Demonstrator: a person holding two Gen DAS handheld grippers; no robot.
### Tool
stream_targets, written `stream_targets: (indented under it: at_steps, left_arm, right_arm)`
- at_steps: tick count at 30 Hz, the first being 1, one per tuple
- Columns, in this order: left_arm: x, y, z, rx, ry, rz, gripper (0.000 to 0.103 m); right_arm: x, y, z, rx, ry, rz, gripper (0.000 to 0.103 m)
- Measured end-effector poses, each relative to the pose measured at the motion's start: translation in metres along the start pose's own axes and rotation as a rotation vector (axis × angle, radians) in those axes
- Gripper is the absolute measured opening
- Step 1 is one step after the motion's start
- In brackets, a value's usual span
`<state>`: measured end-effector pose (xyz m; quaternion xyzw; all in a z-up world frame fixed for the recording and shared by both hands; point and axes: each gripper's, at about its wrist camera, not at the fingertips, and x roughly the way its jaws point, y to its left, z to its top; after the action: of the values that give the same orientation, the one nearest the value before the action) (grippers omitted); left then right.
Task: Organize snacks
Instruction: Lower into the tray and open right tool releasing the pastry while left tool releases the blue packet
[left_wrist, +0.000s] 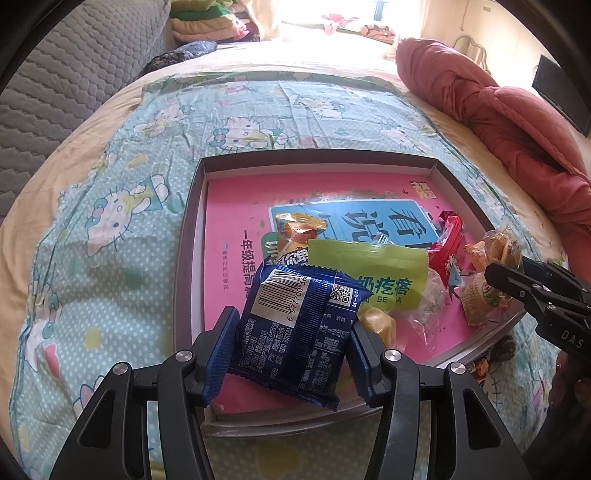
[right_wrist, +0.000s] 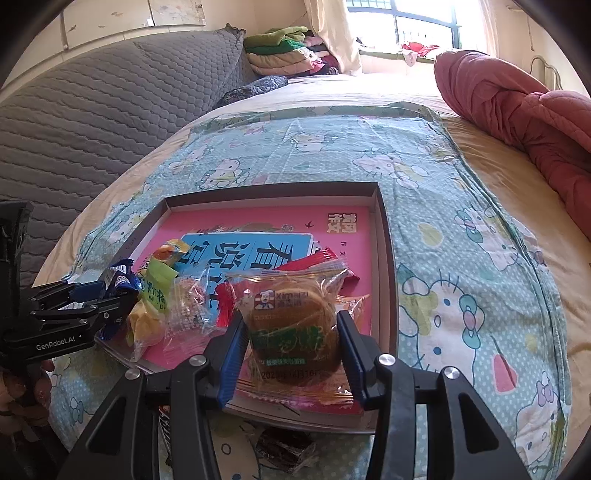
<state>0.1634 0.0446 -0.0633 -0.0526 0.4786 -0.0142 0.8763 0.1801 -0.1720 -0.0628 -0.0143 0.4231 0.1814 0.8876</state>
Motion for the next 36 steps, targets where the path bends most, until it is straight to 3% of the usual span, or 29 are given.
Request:
stream_targets:
  at_steps: [13,17,36]
  left_arm:
    - [-0.001,0.001,0.000,-0.004,-0.001,-0.001,0.058]
    - [-0.002,0.001,0.000,-0.003,-0.003,-0.001,0.058]
    - [-0.013,0.001,0.004,-0.003,-0.025,0.000,0.061]
  right_arm:
    - [0.000,0.000,0.000,-0.001,0.002,-0.008,0.049]
    - [-0.002,0.000,0.000,-0.001,-0.003,-0.012,0.055]
    - [-0.011,0.003,0.004,-0.014,-0.036,-0.002,0.061]
